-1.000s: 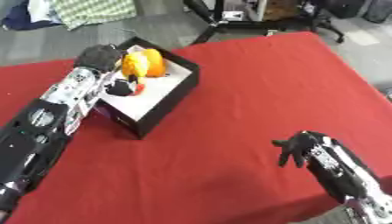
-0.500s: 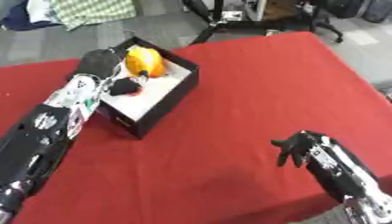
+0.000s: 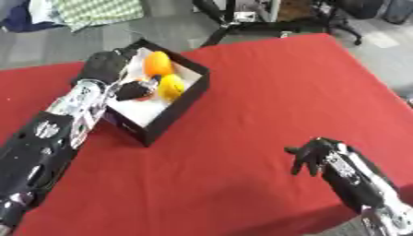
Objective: Pick up objects on the table and place them in the box.
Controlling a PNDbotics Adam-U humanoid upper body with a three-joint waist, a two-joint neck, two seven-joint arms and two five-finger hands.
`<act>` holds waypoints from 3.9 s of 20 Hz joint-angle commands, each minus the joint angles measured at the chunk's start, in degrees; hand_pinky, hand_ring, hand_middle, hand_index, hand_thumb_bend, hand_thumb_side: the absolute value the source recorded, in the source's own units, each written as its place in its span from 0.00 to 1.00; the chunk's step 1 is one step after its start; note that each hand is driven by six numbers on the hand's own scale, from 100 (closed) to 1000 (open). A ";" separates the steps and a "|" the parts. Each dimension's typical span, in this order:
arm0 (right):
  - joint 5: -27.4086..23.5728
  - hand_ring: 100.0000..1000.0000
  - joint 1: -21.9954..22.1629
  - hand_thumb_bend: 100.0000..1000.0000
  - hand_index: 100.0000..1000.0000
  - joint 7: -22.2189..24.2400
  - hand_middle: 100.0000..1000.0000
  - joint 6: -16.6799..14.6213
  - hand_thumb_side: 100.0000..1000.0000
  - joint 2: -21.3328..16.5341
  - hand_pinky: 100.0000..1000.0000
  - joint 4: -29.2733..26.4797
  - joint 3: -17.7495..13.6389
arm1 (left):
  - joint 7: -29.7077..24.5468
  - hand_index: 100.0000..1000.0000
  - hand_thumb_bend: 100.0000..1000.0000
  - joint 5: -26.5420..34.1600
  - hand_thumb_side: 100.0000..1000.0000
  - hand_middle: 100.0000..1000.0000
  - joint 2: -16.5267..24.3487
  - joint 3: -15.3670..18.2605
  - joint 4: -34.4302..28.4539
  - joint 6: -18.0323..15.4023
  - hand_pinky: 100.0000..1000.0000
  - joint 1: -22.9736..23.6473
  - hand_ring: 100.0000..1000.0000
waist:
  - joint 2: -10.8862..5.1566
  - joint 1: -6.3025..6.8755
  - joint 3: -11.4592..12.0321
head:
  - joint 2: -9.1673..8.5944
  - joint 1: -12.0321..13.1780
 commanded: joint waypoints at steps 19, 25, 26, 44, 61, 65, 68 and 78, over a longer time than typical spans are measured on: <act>1.08 0.41 0.38 0.00 0.52 -0.87 0.18 -0.32 0.68 -0.55 0.88 -0.96 -0.65 | -16.47 0.96 0.43 3.69 0.98 0.79 16.51 3.08 -4.09 -5.41 0.81 6.13 0.75 | -0.63 0.38 1.04 | -0.11 -1.56; 1.19 0.41 0.51 0.00 0.52 -0.93 0.18 -0.25 0.71 -0.47 0.88 -0.96 -0.70 | -21.43 0.96 0.43 1.93 0.99 0.78 16.17 4.70 -3.39 -6.06 0.80 6.89 0.74 | -0.58 0.40 1.05 | -0.11 -1.89; 1.25 0.41 0.55 0.00 0.52 -0.96 0.18 -0.24 0.71 -0.45 0.88 -0.95 -0.72 | -22.27 0.96 0.41 1.52 0.97 0.78 16.10 4.91 -3.67 -5.82 0.80 6.95 0.74 | -0.54 0.38 1.05 | -0.11 -1.88; 1.65 0.41 0.86 0.00 0.52 -1.01 0.18 -0.29 0.73 -0.28 0.88 -0.97 -0.61 | -23.99 0.95 0.43 -4.37 0.94 0.77 13.85 5.68 -2.66 -0.30 0.80 7.85 0.73 | -0.35 0.16 1.25 | -0.11 -1.85; 1.75 0.41 0.97 0.00 0.52 -1.15 0.18 -0.47 0.72 -0.31 0.88 -1.05 -0.76 | -16.79 0.94 0.33 -5.85 0.81 0.74 12.64 6.13 -2.06 3.67 0.78 8.87 0.70 | -0.31 0.09 1.39 | -0.11 -1.98; 1.76 0.41 0.98 0.00 0.52 -1.16 0.18 -0.49 0.73 -0.30 0.88 -1.04 -0.77 | -14.67 0.94 0.29 -3.29 0.84 0.76 12.31 5.78 -1.67 3.79 0.78 8.93 0.71 | -0.29 0.07 1.37 | -0.11 -1.93; 1.80 0.41 0.94 0.00 0.51 -1.14 0.18 -0.45 0.74 -0.27 0.88 -1.02 -0.75 | -15.71 0.94 0.26 -0.85 0.81 0.75 11.95 5.46 -0.86 2.67 0.78 9.31 0.71 | -0.21 0.09 1.32 | -0.11 -1.93; 1.87 0.41 0.90 0.00 0.51 -1.20 0.18 -0.41 0.74 -0.22 0.88 -1.05 -0.82 | -14.95 0.69 0.05 0.59 0.12 0.43 11.38 5.71 -1.27 0.93 0.68 9.87 0.45 | -0.12 0.10 1.29 | -0.11 -2.12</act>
